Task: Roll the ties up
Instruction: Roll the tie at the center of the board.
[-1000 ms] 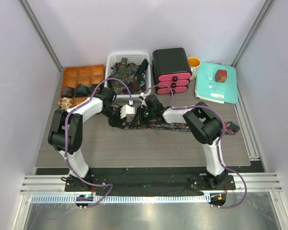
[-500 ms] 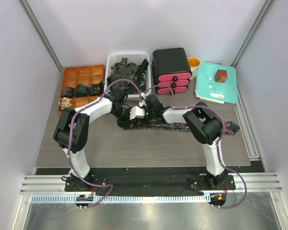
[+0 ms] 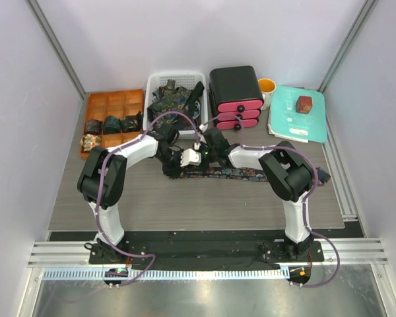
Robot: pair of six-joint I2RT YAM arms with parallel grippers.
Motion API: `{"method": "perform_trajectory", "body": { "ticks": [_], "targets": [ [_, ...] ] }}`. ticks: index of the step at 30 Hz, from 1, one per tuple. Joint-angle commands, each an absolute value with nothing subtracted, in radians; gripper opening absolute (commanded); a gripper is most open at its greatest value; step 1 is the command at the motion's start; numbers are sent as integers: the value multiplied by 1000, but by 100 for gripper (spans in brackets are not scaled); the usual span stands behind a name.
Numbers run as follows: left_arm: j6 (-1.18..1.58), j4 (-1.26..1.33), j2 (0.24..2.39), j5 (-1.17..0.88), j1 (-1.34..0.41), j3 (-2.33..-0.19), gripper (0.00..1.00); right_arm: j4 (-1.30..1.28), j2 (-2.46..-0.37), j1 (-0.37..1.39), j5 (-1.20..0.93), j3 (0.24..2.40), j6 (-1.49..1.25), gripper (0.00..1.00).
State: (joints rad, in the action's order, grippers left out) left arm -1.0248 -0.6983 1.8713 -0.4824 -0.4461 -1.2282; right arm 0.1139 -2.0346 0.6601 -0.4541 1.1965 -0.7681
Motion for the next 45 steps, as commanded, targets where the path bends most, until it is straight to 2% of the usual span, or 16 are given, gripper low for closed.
{"method": "perform_trajectory", "body": {
  "ticks": [1, 8, 13, 21, 45],
  "targets": [
    [-1037, -739, 1921, -445, -451, -1236, 30, 88, -1913, 626, -462, 1207, -793, 18],
    [-1049, -753, 1937, -445, -451, -1247, 30, 78, -1868, 601, -492, 1166, -796, 28],
    [-1052, -765, 1947, -443, -449, -1259, 31, 198, -1891, 600, -528, 1124, -876, 38],
    [-1058, -775, 1953, -446, -451, -1269, 31, 455, -1907, 601, -558, 1002, -1023, 39],
    [-1062, -799, 1957, -456, -449, -1287, 31, 522, -1994, 646, -546, 1000, -1052, 39]
  ]
}}
